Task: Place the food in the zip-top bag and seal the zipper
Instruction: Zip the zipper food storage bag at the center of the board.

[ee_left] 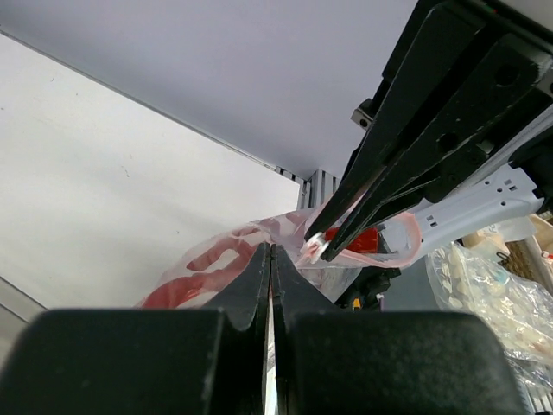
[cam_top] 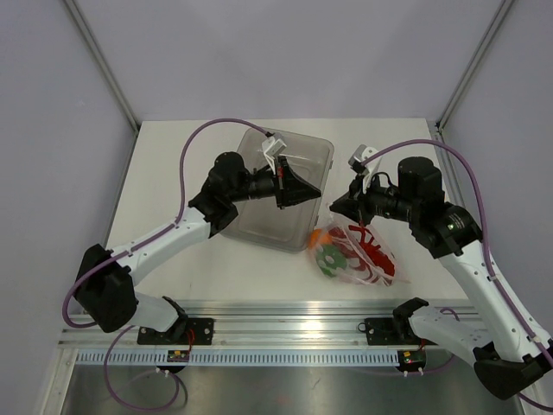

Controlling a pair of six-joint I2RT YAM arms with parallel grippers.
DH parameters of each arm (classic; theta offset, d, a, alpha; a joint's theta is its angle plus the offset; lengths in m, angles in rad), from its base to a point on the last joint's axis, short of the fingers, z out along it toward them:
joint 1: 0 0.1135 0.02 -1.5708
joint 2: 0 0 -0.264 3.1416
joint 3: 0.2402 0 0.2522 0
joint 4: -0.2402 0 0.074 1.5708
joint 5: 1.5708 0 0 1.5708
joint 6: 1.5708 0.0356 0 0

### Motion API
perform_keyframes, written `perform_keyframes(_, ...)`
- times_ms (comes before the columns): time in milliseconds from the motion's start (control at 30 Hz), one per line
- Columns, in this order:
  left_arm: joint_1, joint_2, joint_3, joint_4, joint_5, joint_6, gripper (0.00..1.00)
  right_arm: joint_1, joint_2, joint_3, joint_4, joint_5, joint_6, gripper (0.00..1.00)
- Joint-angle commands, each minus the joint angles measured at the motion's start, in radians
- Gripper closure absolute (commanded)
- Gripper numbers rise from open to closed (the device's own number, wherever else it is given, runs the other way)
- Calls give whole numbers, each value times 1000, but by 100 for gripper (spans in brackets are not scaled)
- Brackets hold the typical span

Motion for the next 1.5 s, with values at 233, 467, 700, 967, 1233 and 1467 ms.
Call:
perform_keyframes(233,3,67,124,-64,318,119,38,9,7,44,14,-25,-26,100)
perform_keyframes(467,5,103,172,-216,435,280,41,9,2,51,-3,-56,-53,100)
perform_keyframes(700,5,165,201,-167,476,228,41,9,8,57,10,-76,-38,100)
perform_keyframes(967,-6,189,172,38,476,78,49,9,18,60,20,-96,-32,100)
perform_keyframes(1233,-18,202,164,155,522,-11,83,9,21,55,27,-91,-21,100)
perform_keyframes(1467,-18,195,173,43,521,69,69,11,7,52,31,-82,-13,100)
